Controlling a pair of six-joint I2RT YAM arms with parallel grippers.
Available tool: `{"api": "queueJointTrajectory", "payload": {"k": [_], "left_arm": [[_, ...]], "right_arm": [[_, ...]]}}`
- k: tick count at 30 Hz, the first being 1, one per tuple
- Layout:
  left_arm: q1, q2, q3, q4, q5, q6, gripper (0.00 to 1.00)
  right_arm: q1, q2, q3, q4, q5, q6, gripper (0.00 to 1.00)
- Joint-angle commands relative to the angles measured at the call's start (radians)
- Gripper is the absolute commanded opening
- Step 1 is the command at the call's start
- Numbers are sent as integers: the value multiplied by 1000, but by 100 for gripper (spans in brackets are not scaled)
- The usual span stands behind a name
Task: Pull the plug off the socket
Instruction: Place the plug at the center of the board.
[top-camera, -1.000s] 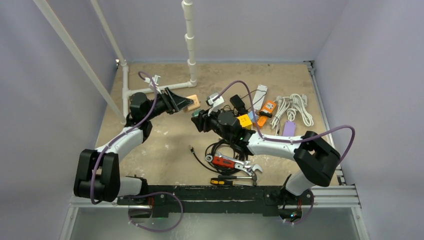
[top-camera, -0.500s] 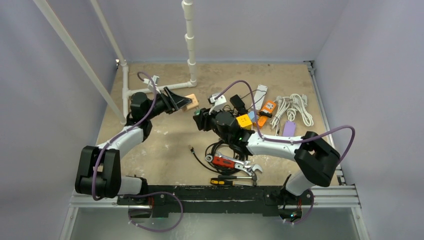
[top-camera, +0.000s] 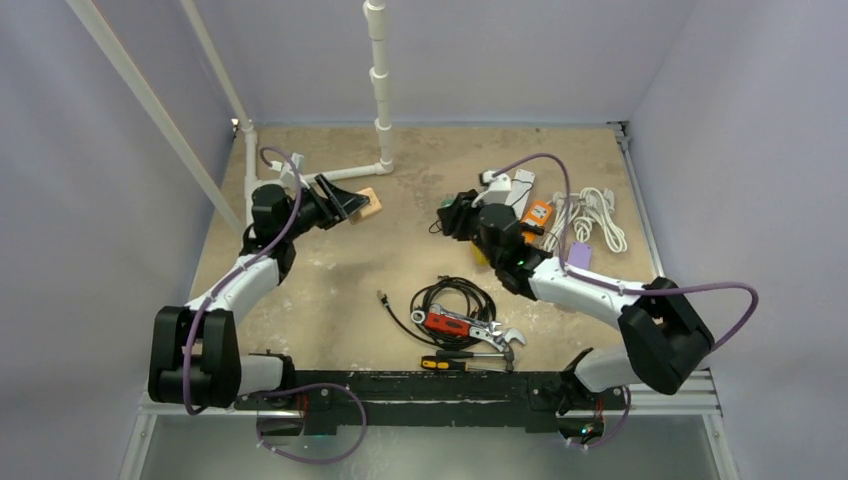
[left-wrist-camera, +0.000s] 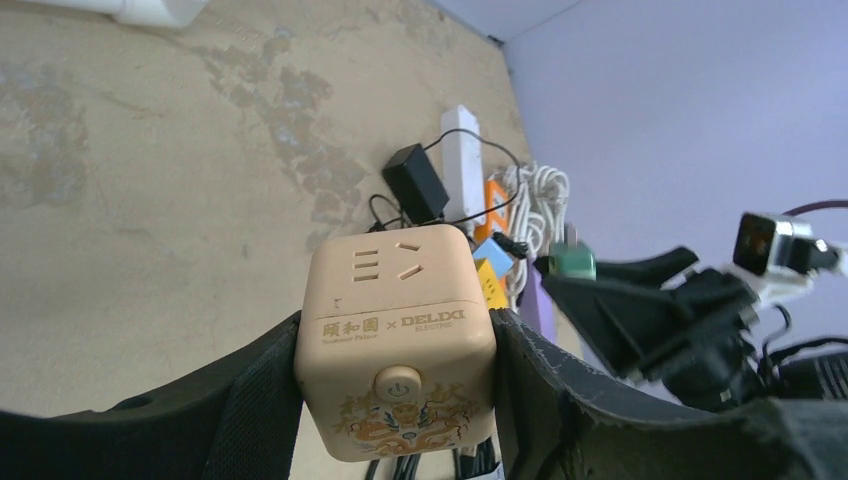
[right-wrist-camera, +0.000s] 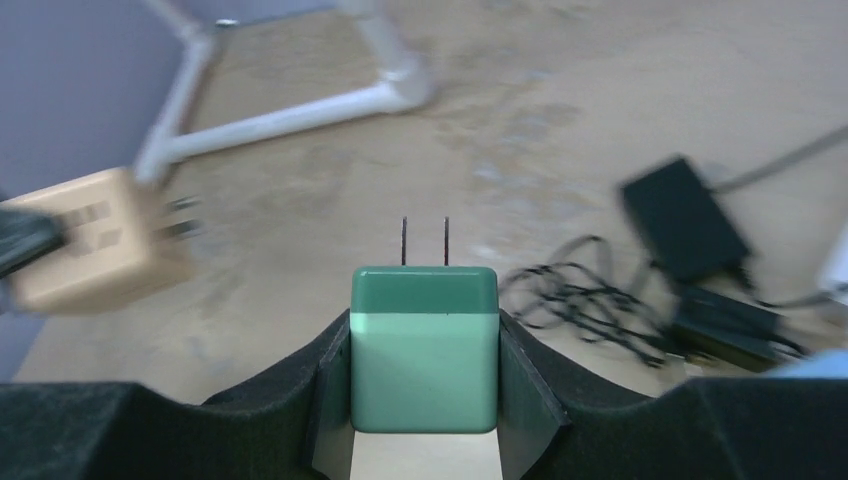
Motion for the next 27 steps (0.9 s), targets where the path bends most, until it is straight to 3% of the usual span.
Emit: {"api": "queueJointTrajectory", "payload": {"k": [1, 10, 15, 27], "left_arm": [[-38, 32, 61, -76, -37, 88, 23], [-194, 181, 124, -139, -95, 169, 25], [-232, 293, 181, -157, -103, 182, 25], [-288, 541, 302, -178, -54, 227, 32]], "right_arm": [[-164, -7, -64, -29, -78, 36, 0], [-192, 132, 15, -55, -197, -95, 0], [-191, 234, 85, -110, -157, -112, 2], [-191, 273, 76, -90, -140, -114, 40]]}}
